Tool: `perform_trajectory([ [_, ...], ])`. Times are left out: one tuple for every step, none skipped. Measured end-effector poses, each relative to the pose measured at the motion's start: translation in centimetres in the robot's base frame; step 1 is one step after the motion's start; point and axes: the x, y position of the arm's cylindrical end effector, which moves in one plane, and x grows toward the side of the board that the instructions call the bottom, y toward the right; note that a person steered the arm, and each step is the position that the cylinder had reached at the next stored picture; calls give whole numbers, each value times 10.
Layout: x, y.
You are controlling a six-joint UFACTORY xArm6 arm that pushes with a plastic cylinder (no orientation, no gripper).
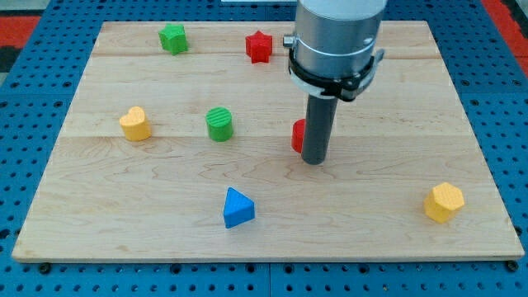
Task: Move red circle into red star
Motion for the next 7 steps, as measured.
perform_trajectory([
  [-29, -8],
  [-69, 0],
  [-76, -10],
  [-115, -6],
  [-133, -24],
  [-122, -52],
  [-122, -45],
])
